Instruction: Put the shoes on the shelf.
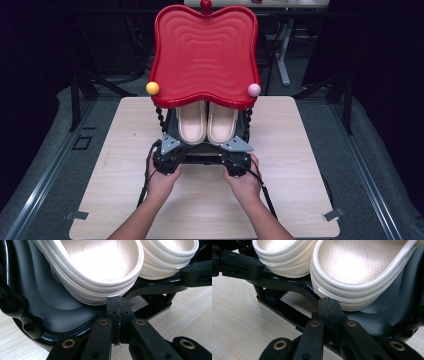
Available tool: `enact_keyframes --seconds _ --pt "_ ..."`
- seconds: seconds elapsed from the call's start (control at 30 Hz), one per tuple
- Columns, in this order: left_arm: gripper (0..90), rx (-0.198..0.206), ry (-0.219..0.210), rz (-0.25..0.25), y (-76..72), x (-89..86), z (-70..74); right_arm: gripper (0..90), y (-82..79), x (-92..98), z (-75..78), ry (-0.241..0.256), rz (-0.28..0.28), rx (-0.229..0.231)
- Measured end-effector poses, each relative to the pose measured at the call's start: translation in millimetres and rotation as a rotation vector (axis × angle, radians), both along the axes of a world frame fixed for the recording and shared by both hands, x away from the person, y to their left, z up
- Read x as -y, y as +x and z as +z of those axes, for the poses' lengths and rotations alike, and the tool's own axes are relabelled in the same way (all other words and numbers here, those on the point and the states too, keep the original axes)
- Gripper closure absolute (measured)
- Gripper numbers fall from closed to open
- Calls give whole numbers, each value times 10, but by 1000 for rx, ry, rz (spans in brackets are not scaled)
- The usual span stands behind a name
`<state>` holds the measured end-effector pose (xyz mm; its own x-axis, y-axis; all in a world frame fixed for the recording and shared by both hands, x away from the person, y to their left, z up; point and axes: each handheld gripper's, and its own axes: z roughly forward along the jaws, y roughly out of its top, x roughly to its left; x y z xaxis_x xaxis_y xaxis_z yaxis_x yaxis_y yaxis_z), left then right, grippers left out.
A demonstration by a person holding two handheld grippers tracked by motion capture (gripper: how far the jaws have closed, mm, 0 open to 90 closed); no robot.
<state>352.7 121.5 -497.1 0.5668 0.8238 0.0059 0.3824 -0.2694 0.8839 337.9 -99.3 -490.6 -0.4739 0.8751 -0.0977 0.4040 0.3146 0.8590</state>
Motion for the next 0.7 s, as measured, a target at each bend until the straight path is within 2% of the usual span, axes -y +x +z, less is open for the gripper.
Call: enact_keyframes --seconds 0.17,0.33,0.37,0.43,0.5,0.63,0.67,0.7 --pt "880 3 -2 -5 -8 -20 -9 882 -8 17 -25 7 -2 4" --pt "866 6 -8 -8 -31 -47 7 871 -47 43 31 46 7 18" --pt "861 24 -23 -7 -56 -66 31 863 -69 52 56 58 9 26" --pt "858 29 -28 -7 -65 -79 48 859 -82 63 70 63 11 28" --pt "833 40 -40 -9 -77 -106 84 822 -111 98 99 91 10 32" --pt "803 53 -62 -5 -86 -159 157 776 -130 152 143 115 -6 39" --pt "768 63 -72 -1 -85 -169 171 734 -124 179 179 146 -20 48" --pt "768 69 -79 3 -82 -180 187 734 -124 179 179 146 -20 48"
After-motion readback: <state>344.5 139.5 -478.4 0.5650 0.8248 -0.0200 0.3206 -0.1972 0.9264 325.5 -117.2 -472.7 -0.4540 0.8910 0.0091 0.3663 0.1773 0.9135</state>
